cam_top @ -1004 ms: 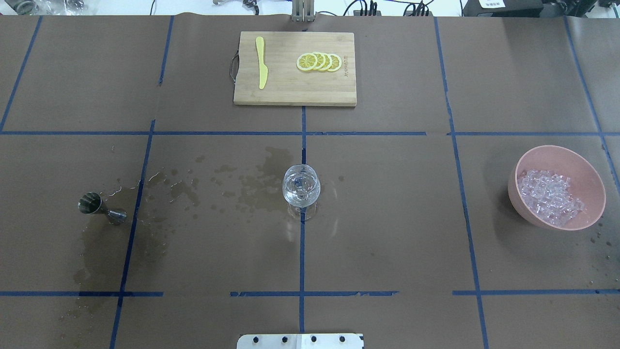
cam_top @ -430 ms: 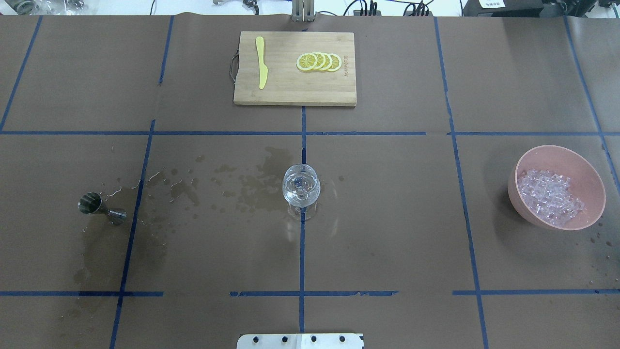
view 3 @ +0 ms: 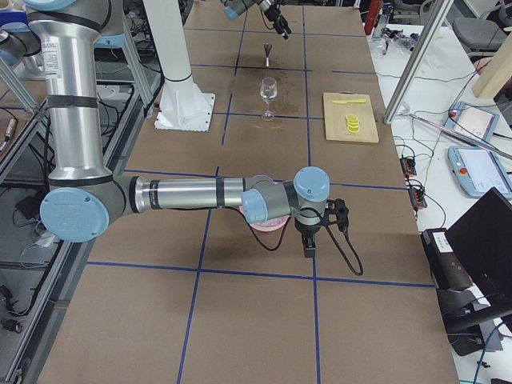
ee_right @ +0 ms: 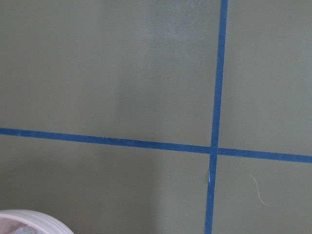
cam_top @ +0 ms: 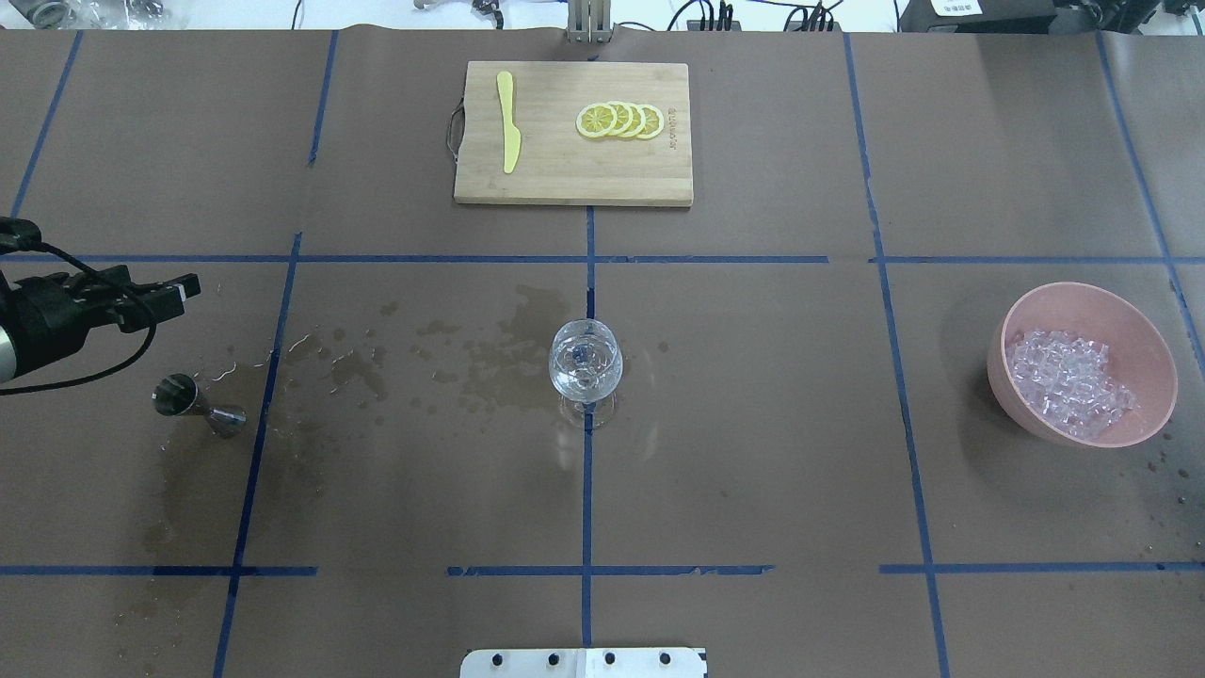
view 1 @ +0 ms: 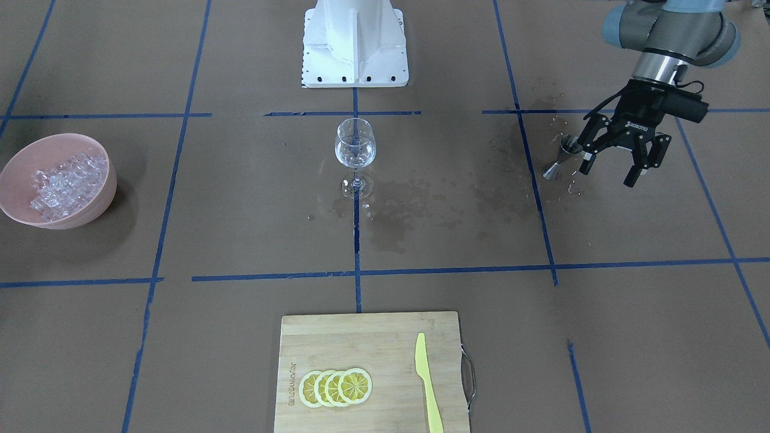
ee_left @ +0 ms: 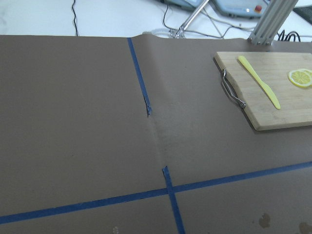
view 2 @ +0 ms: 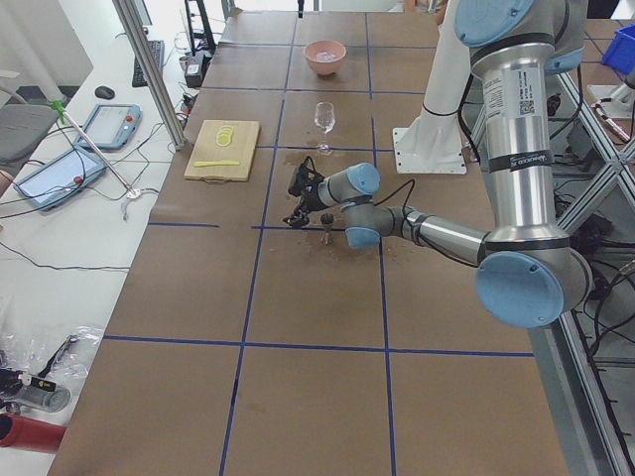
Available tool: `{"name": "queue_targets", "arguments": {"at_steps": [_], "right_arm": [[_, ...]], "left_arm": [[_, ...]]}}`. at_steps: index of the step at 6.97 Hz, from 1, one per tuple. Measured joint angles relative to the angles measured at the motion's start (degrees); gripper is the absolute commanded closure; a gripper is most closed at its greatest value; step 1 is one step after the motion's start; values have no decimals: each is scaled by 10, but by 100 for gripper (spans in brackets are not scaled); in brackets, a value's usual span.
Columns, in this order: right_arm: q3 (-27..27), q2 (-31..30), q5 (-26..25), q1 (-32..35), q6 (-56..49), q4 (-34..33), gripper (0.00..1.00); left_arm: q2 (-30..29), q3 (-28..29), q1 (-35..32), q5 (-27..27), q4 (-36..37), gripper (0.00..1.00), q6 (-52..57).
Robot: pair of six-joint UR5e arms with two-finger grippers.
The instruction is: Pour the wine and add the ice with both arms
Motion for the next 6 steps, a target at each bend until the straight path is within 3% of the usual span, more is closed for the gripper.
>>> {"name": "queue_targets", "arguments": {"at_steps": [3,6], "right_arm": [[1,0,16,0,0,0,0],[-1,0,19,-1,1,0,0]], "left_arm": [[56,-19,156,259,-20,0,-39],[64,-5,247,417,-22,0,-60]]}}
